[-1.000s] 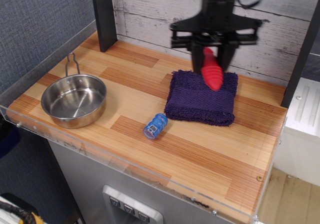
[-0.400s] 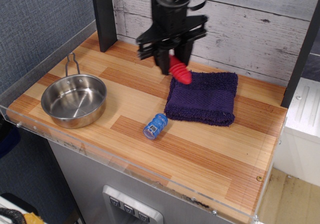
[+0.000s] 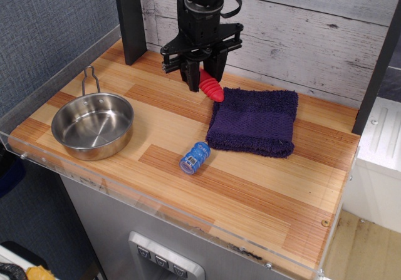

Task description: Put the spoon on the left side of the purple cloth

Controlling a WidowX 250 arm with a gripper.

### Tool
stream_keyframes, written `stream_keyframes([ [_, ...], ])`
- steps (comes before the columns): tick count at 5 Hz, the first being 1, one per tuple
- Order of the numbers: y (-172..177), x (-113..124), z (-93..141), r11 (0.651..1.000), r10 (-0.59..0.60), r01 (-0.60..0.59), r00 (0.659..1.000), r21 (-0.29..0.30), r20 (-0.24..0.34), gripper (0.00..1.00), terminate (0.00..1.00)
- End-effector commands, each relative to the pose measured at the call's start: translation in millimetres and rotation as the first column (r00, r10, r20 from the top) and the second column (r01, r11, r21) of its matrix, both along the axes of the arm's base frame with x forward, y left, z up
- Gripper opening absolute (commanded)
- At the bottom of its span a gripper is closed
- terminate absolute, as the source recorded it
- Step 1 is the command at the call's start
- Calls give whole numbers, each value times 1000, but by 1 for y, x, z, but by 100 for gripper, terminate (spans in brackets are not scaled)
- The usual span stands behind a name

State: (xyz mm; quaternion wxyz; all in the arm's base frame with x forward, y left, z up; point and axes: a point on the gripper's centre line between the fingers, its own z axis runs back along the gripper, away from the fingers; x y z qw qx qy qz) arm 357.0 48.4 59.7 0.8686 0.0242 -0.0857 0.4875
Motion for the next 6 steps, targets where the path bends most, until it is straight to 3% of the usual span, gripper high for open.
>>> stream_keyframes([
  [1, 29, 8, -6, 998, 37, -37, 999, 50, 19, 0, 0],
  [5, 46, 18, -38, 998, 4, -4, 1000, 59, -13, 0, 0],
  [6, 48, 18, -38, 999, -35, 37, 998, 31, -54, 100, 0],
])
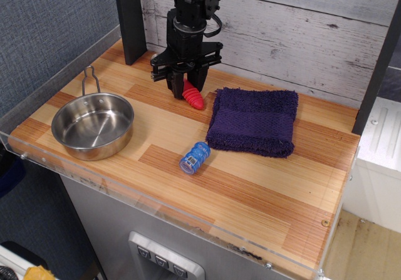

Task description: Put the spoon on the left side of the purple cloth

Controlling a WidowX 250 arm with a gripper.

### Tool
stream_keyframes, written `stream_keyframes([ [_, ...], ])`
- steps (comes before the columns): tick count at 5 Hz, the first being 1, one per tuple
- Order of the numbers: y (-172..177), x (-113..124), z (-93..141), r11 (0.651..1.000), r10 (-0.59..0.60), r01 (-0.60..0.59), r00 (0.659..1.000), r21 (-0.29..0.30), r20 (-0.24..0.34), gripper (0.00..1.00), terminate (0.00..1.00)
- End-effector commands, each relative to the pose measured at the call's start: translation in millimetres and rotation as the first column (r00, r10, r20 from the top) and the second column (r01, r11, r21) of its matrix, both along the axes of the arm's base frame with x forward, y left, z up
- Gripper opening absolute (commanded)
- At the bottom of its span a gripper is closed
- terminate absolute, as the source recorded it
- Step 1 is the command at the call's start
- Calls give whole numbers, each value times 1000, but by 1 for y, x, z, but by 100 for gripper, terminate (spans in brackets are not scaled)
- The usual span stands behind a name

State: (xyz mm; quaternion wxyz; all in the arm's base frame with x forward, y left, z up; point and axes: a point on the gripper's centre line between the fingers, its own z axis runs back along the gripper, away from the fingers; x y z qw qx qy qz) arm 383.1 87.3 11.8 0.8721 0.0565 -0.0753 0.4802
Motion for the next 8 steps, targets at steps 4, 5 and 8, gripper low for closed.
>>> stream_keyframes([
  [4, 1, -12, 33, 997, -64, 66, 997, -35, 49, 100, 0],
  [5, -1, -16, 58, 996, -80, 83, 992, -26, 93, 100, 0],
  [8, -8, -33, 102, 994, -103, 109, 978, -23, 181, 100, 0],
])
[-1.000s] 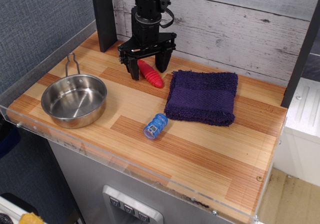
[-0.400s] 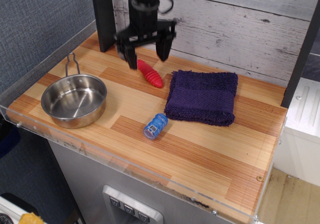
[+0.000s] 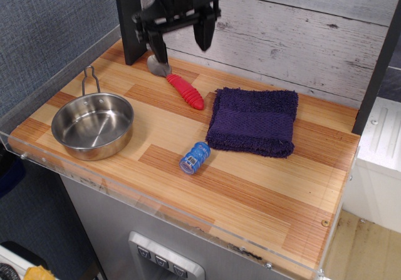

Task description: Put the spoon on the left side of the purple cloth

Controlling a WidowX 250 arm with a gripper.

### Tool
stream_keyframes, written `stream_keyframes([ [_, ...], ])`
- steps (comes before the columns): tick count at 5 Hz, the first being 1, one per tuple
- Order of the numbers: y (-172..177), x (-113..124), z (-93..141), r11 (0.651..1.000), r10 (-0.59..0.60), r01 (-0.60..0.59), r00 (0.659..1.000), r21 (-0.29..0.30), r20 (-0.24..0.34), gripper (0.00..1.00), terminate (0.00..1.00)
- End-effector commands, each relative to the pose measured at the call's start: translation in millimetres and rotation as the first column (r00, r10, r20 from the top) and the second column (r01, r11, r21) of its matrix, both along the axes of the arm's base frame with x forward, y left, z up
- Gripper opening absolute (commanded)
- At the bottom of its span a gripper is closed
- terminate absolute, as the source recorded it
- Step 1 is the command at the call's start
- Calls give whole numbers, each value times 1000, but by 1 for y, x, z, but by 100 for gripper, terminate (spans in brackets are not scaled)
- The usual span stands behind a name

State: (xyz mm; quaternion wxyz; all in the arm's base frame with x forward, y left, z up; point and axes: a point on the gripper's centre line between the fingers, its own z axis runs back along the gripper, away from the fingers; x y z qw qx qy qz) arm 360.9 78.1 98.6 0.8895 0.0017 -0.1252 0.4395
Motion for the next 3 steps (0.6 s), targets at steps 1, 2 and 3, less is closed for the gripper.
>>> stream_keyframes([
  [1, 1, -11, 15, 1000, -4, 3, 999, 8, 49, 100, 0],
  [2, 1, -11, 15, 1000, -4, 3, 999, 8, 49, 100, 0],
  [3, 1, -11, 15, 1000, -4, 3, 999, 8, 49, 100, 100],
])
